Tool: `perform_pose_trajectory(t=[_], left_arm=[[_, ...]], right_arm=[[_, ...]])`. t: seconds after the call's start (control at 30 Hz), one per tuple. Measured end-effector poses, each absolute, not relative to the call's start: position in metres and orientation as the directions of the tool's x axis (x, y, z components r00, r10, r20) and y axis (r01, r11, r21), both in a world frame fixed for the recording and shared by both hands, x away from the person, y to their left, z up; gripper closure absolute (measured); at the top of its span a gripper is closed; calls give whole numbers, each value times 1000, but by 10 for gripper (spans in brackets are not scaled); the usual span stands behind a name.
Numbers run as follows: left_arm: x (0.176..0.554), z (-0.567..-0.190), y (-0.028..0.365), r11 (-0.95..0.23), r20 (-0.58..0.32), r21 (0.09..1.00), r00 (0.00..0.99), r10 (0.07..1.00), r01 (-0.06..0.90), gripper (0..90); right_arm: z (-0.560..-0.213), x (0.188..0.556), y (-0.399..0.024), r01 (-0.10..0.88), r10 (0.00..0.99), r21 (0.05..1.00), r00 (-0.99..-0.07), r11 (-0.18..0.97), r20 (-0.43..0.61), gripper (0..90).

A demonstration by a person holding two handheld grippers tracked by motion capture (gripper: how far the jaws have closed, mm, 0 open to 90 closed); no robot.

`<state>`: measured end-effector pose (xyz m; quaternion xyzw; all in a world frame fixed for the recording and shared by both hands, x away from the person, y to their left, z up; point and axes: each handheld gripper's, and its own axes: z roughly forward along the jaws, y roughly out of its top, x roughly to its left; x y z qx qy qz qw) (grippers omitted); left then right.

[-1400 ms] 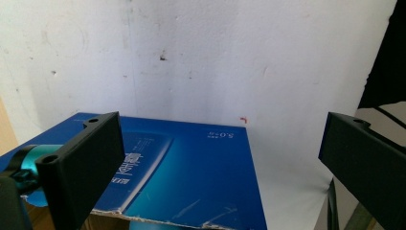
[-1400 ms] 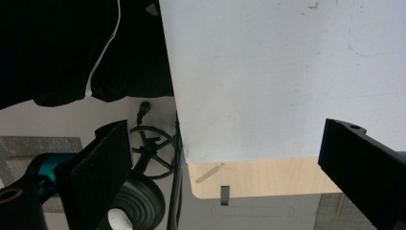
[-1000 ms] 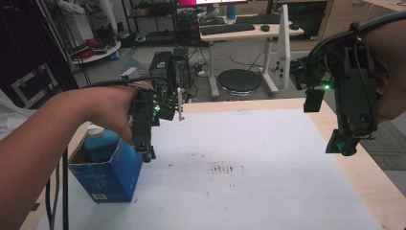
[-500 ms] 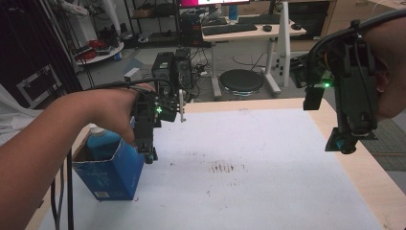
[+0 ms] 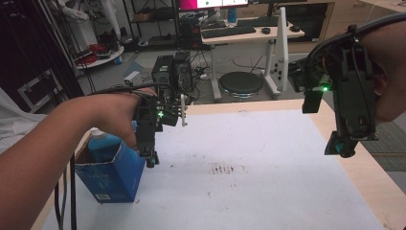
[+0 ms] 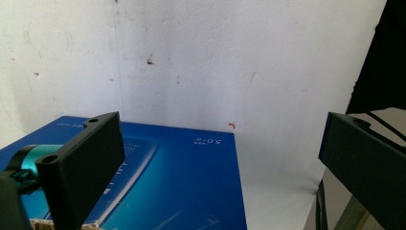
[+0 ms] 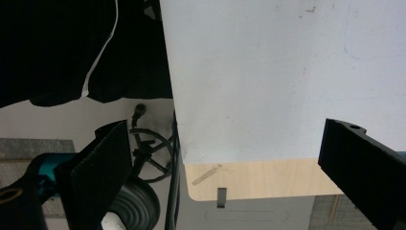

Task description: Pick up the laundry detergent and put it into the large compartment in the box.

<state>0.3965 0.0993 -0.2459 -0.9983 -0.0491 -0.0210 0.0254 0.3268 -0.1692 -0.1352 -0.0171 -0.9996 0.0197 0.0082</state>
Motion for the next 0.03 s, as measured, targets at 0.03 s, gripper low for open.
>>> perform_pose_trajectory(t=[0.03], left_arm=[[396,-246,99,-994,44,-49,994,97,99,17]], right_arm=[[-135,327,-169,34,34,-40,-999,999,16,38]])
